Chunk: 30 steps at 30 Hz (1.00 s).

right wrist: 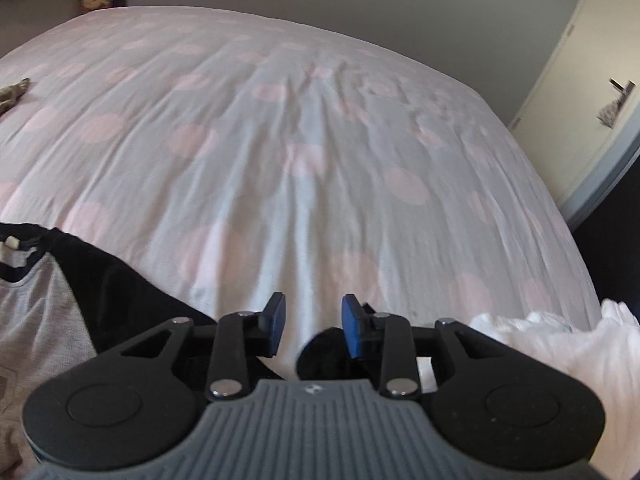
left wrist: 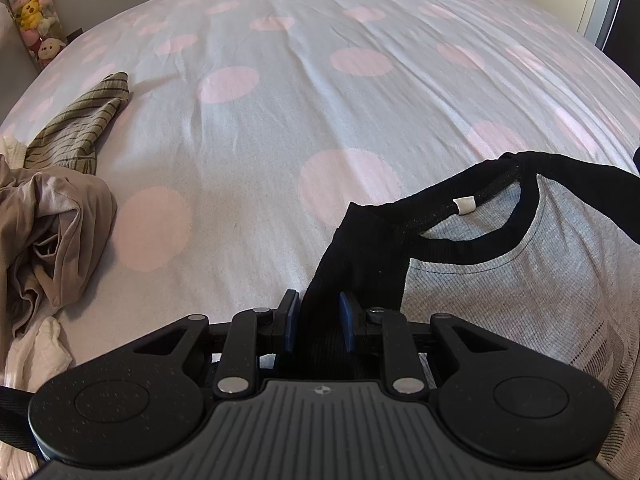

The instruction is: Fold clothes

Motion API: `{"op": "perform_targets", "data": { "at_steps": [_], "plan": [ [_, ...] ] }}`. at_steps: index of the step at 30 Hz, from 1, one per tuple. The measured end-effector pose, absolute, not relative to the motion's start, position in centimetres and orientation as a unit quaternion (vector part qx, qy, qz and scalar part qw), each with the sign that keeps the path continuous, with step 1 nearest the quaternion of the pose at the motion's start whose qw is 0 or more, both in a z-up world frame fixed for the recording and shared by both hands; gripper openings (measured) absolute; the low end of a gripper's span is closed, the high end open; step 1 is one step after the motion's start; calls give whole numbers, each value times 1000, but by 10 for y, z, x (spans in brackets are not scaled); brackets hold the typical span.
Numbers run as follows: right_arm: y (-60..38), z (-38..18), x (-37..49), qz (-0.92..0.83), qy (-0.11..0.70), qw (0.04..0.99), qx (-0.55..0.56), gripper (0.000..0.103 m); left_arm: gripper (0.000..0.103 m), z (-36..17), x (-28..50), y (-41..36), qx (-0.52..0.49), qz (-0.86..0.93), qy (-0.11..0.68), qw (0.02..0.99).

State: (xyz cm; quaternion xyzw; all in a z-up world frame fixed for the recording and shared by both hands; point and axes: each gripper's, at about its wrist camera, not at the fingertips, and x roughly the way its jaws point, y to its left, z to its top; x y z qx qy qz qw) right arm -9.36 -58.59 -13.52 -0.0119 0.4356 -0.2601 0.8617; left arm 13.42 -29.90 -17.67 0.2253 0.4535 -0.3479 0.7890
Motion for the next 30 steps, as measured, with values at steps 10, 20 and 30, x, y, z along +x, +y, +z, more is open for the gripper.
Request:
{"op": "perform_targets", "data": {
  "at_steps": [10, 20, 30],
  "plan": [
    [-551, -169, -50, -130, 475, 869, -58, 40, 20, -177, 134, -298, 227, -349, 453, 788],
    [-555, -211, -17, -99, 498, 860, -56, 50, 21, -177, 147, -288, 182, -364, 475, 780],
    [-570, -220, -25, -105, 481, 871, 14, 50, 51, -175, 150, -276, 183, -377, 508, 753]
  ]
}}
